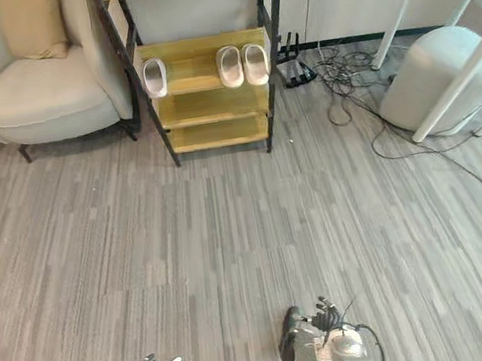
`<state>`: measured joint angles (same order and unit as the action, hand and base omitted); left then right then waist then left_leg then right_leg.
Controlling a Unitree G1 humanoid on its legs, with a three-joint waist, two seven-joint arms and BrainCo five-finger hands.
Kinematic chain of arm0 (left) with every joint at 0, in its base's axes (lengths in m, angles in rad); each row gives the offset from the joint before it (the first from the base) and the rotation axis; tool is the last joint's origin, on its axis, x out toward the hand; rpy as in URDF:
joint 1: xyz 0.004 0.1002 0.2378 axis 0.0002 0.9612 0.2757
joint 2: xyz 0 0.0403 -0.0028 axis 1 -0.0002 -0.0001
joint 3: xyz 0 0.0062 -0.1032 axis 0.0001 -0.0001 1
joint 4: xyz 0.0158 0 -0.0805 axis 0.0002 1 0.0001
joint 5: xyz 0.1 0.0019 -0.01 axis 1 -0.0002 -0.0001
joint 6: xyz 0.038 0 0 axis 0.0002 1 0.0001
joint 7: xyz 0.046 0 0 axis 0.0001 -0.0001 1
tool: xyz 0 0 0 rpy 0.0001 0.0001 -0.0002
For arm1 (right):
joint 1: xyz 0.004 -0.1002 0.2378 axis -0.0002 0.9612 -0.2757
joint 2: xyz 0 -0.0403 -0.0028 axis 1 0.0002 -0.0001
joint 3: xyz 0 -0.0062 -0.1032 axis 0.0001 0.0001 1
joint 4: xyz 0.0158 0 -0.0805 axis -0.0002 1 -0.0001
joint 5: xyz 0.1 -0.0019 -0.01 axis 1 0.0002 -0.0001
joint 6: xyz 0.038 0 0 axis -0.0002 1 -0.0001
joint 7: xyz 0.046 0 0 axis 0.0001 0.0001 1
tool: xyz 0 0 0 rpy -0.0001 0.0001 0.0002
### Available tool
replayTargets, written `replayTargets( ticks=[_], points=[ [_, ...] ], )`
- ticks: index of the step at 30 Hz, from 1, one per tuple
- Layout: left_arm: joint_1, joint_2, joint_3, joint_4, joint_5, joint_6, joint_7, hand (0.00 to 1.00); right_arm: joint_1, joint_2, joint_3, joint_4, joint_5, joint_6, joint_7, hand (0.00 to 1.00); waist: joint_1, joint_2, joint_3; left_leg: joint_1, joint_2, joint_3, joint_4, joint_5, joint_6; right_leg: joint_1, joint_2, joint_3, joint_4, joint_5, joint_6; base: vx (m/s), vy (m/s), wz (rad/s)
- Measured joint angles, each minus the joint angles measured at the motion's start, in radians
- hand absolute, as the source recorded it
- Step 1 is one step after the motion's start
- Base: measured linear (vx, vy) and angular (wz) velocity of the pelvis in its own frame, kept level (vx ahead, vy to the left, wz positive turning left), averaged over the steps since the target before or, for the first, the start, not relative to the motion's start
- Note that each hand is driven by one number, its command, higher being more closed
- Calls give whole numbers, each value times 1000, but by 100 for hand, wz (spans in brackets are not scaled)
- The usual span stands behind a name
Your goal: Organize the slippers on the shoe rack
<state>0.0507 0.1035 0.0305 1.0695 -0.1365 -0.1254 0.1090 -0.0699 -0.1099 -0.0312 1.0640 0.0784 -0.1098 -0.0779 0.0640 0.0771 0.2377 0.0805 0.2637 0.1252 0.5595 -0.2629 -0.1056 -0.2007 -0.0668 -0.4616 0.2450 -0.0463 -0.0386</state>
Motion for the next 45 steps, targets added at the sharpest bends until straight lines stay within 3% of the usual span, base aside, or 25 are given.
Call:
replayTargets(
  ticks=[2, 5, 6, 8, 10, 12, 13, 15, 17, 18, 20, 21, 24, 25, 26, 28, 30, 31, 34, 37, 39, 41, 43, 44, 45],
  points=[
    [1, 2, 12, 0, 0, 1, -7, 0, -9, -10, 14, 22, 2, 2, 0, 0, 8, 8, 4, -71, 52, -26, 210, 110, -2, 78, 36, -5, -33, -30, -11, 365, -158, 11],
    [1, 4, 29, -26, 0, 0, -26, 0, -6, -16, 3, 63, 14, 16, 10, 0, 24, -1, 8, -244, 80, 10, 477, 50, 13, 206, 59, 1, -102, -61, -13, 418, -84, 11],
    [3, 1, 31, -47, 0, -2, -24, 0, -5, -17, -15, 72, 42, 21, 17, 0, 43, -11, 11, -323, 52, 73, 397, -12, 31, 247, 53, 7, -138, -60, -9, 369, -5, -14],
    [5, 0, 32, -59, 0, -2, -22, 0, -12, -9, -28, 73, 42, 21, 16, 0, 55, -15, 14, -359, 10, 104, 245, -29, 36, 271, 40, 11, -153, -54, 6, 383, 84, -24],
    [3, 3, 37, -60, 0, -3, -19, 0, -24, 17, -44, 72, 41, 17, 14, 0, 62, -40, 25, -358, -106, 106, -178, 97, 40, 318, -13, 42, -163, -86, 62, 426, 208, -33],
    [17, 2, 41, -58, 5, -5, -20, 0, -9, 30, -42, 71, 40, 16, 12, 0, 87, -45, 7, -308, -133, 120, -258, 251, 73, 341, -22, 89, -176, -98, 110, 418, 197, -46],
    [13, 25, 44, -58, 10, -5, -20, 0, 4, 64, -43, 65, 40, 14, 10, 0, 86, -91, -9, -310, -166, 132, -248, 222, 85, 358, -54, 89, -199, -102, 123, 543, 205, -27],
    [3, 38, 51, -54, 19, -4, -22, 0, 10, 80, -43, 69, 37, 15, 11, 0, 94, -121, -5, -305, -176, 145, -174, 145, 103, 382, -81, 91, -172, -116, 150, 432, 138, -8],
    [4, 38, 50, -32, 20, 2, -23, 0, 11, 77, -44, 70, 37, 15, 10, 0, 99, -121, -5, -260, -171, 168, -153, 91, 111, 322, -127, 108, 44, -157, 198, 330, 156, -27],
    [5, 43, 43, -16, 27, 6, -24, 0, 19, 77, -44, 62, 31, 15, 11, 0, 88, -116, -2, -201, -173, 172, -164, 68, 117, 235, -180, 116, 312, -160, 203, 261, 148, -3],
    [5, 62, 13, -15, 29, 6, -24, 0, 30, 77, -44, 43, 24, 12, 13, 0, 76, -126, 1, -123, -192, 165, -208, 58, 123, 142, -237, 103, 572, -175, 182, 344, 131, 18],
    [6, 68, 0, -17, 28, 5, -24, 0, 30, 77, -44, 47, 6, 13, 13, 0, 74, -130, 0, -57, -198, 156, -263, 58, 122, 111, -252, 50, 600, -199, 139, 315, 56, 22],
    [4, 69, -1, -17, 28, 5, -23, 0, 27, 79, -44, 45, 2, 10, 17, 0, 65, -131, -1, 2, -194, 127, -320, 58, 122, 74, -223, -20, 418, -213, 110, 331, -55, 33],
    [-1, 67, -2, -18, 28, 6, -23, 0, 15, 76, -44, 41, 2, 11, 17, 0, 57, -124, 4, 22, -179, 106, -349, 59, 121, 40, -180, -25, 198, -169, 99, 270, -136, 39],
    [-1, 66, -2, -18, 28, 6, -22, 0, 13, 75, -44, 41, 2, 11, 17, 0, 57, -122, 5, 27, -177, 104, -352, 59, 118, 35, -172, -25, 163, -155, 96, 361, -200, 37],
    [-1, 64, -7, -18, 28, 6, -21, 0, 4, 69, -43, 42, 2, 11, 18, 0, 55, -117, 13, 64, -159, 81, -374, 39, 55, 12, -136, -6, -94, 23, 98, 386, -219, 27],
    [1, 68, -7, -17, 29, 6, -21, 0, 9, 69, -41, 43, 1, 12, 18, 0, 54, -129, 11, 88, -160, 66, -371, 12, 20, 13, -135, 34, -101, 87, 80, 347, -231, 25],
    [6, 40, -6, -14, 29, 6, -22, 0, 7, 50, -42, 42, 0, 12, 19, 0, 50, -87, 1, 122, -113, 43, -363, -31, -1, 12, -104, 31, -3, 78, 50, 324, -213, 25],
    [6, 14, -7, -17, 37, 4, -25, 0, 8, 32, -44, 46, 1, 11, 18, 0, 46, -36, -24, 68, -31, -4, -225, -41, -8, 25, -49, -13, 28, -7, 30, 445, -266, 23],
    [-1, 7, -5, -18, 36, 5, -26, 0, 22, 18, -44, 54, 2, 12, 16, 0, 48, -12, -22, -110, 62, -17, 205, -8, -18, 148, 13, -48, -46, -35, -1, 462, -243, 21],
    [-1, 13, -5, -22, 36, 2, -26, 0, 41, 18, -44, 55, 2, 13, 15, 0, 50, -26, -18, -158, 69, 45, 298, -34, -19, 231, 18, -51, -91, -34, 3, 339, -75, 11],
    [-1, 18, -7, -32, 33, 2, -26, 0, 42, 19, -44, 60, 3, 15, 14, 0, 50, -31, -16, -215, 53, 109, 271, -65, 4, 276, 5, -51, -124, -33, 13, 385, 7, -1],
    [-8, 24, -6, -40, 26, 2, -25, 0, 30, 31, -47, 62, 4, 17, 7, 0, 50, -45, -7, -306, -9, 139, 47, -64, 20, 303, -40, -45, -149, -25, 59, 268, 166, -8],
    [-9, 25, -6, -40, 26, 2, -24, 0, 31, 31, -48, 63, 4, 17, 6, 0, 50, -48, -6, -308, -22, 137, -5, -46, 21, 306, -50, -44, -150, -24, 67, 238, 237, 0],
    [-10, 23, -7, -39, 26, 2, -24, 0, 37, 29, -48, 62, 4, 17, 3, 0, 50, -45, -7, -306, -47, 124, -169, 65, 19, 313, -63, -43, -151, -28, 101, 239, 262, -2]
  ],
)
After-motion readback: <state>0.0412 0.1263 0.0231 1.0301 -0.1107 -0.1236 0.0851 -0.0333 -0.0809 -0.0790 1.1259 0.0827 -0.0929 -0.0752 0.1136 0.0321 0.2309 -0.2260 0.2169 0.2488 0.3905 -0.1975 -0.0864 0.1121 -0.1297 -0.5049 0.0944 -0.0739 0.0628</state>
